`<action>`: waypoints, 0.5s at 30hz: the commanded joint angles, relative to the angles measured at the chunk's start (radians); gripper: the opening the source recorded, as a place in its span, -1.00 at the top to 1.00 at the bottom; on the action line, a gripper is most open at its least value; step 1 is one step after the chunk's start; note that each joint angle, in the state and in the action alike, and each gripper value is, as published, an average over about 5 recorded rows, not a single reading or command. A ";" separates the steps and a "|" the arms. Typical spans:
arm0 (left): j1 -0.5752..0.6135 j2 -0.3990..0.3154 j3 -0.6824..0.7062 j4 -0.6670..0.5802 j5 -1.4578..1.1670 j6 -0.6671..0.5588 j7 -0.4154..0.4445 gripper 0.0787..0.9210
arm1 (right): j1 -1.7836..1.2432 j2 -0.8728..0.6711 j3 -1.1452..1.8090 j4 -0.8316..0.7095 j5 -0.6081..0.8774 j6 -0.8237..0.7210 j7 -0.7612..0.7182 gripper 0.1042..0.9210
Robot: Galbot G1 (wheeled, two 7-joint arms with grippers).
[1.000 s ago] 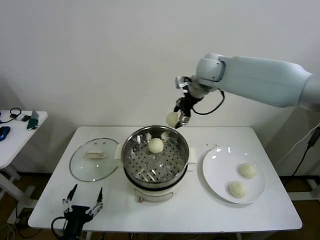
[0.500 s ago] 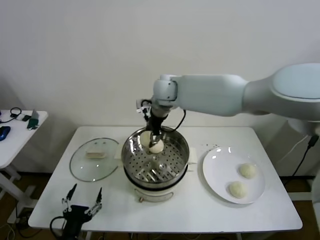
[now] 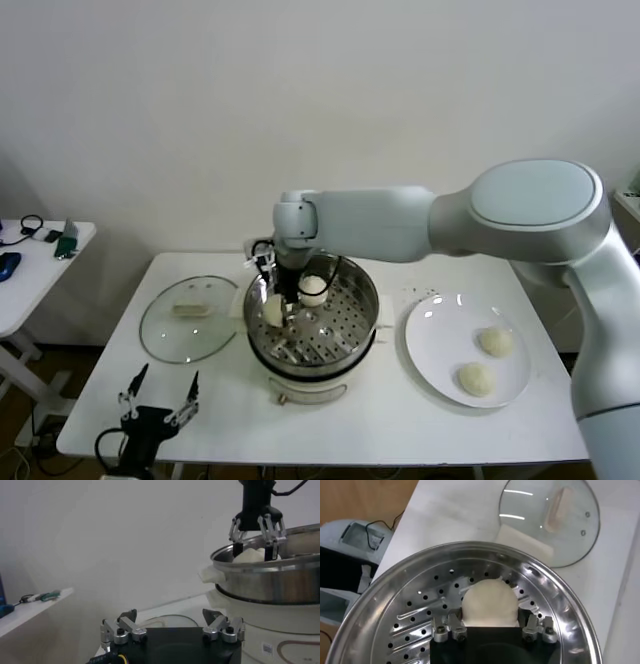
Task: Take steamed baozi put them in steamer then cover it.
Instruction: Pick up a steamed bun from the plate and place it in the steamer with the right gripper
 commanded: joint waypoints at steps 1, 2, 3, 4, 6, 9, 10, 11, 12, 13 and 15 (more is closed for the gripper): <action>-0.003 0.000 0.000 0.001 -0.001 0.002 0.001 -0.77 | -0.025 0.020 -0.004 -0.006 -0.029 -0.001 -0.005 -0.46; -0.004 0.000 0.000 0.002 -0.001 0.002 0.001 -0.77 | -0.025 0.018 -0.005 -0.004 -0.030 -0.001 -0.007 -0.46; -0.004 0.000 0.000 0.002 -0.001 0.002 0.001 -0.77 | -0.025 0.016 -0.006 -0.003 -0.032 0.000 -0.008 -0.46; -0.004 0.000 0.000 0.002 -0.001 0.003 0.001 -0.77 | -0.025 0.015 -0.006 -0.003 -0.034 0.000 -0.010 -0.47; -0.005 0.000 0.000 0.002 -0.001 0.003 0.000 -0.77 | -0.024 0.015 -0.006 -0.002 -0.036 -0.001 -0.013 -0.48; -0.005 0.000 0.000 0.002 0.000 0.003 0.001 -0.77 | -0.023 0.012 -0.001 -0.001 -0.037 -0.002 -0.020 -0.60; -0.005 -0.001 0.000 0.003 0.000 0.003 0.001 -0.77 | -0.022 0.010 0.002 0.000 -0.036 -0.003 -0.021 -0.64; -0.005 -0.001 0.000 0.003 0.000 0.002 0.000 -0.77 | -0.019 0.007 0.005 0.001 -0.036 -0.002 -0.024 -0.69; -0.005 -0.001 0.000 0.003 0.000 0.003 0.000 -0.77 | -0.013 0.002 0.008 0.004 -0.037 0.000 -0.030 -0.72; -0.005 -0.001 0.000 0.003 0.000 0.003 0.000 -0.77 | -0.004 -0.006 0.011 0.007 -0.037 0.003 -0.037 -0.73; -0.007 -0.001 -0.001 0.002 0.000 0.004 0.000 -0.77 | 0.020 -0.026 0.012 0.016 -0.037 0.016 -0.057 -0.75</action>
